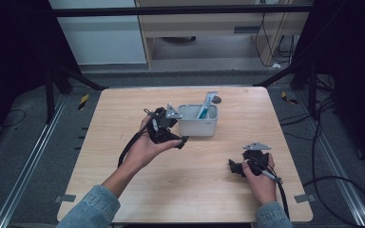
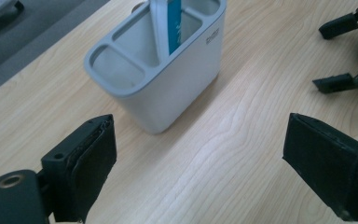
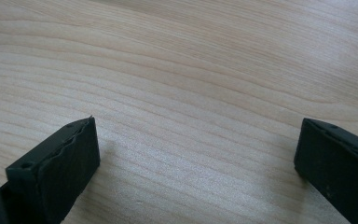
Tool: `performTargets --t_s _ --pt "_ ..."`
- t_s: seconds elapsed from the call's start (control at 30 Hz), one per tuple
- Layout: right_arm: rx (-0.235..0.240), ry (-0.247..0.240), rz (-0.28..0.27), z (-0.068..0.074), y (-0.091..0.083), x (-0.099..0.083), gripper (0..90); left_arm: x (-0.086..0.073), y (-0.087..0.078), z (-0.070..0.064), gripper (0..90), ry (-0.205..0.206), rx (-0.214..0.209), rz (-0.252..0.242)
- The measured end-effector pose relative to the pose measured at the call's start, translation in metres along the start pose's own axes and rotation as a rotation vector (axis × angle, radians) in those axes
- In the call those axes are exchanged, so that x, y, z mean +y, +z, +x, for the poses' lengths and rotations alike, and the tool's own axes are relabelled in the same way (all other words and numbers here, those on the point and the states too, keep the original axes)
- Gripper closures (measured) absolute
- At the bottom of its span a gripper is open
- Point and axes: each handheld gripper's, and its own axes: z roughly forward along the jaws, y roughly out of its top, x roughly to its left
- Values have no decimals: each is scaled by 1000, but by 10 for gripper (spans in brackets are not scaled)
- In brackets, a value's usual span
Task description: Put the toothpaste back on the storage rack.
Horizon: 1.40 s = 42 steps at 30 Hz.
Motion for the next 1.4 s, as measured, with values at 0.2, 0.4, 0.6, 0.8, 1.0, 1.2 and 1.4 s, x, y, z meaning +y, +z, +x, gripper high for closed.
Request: performTargets --t_s 0.2,0.4,0.6,0.8,1.0,1.2,1.4 --pt "1 -1 0 0 0 0 4 -17 -5 10 72 -40 10 25" --pt "1 0 0 0 0 0 4 -34 -9 25 72 -64 35 57" --pt "1 0 0 0 0 0 4 -55 -10 41 70 -100 58 94" --pt "1 0 0 0 0 0 4 -83 -10 63 69 -164 82 126" --pt "1 0 0 0 0 0 4 -103 -8 74 49 -183 80 149" --pt "-1 3 -1 0 0 0 5 -129 -1 81 51 -200 80 196" --pt "-3 3 -1 0 0 0 5 -147 -1 88 54 -230 101 215"
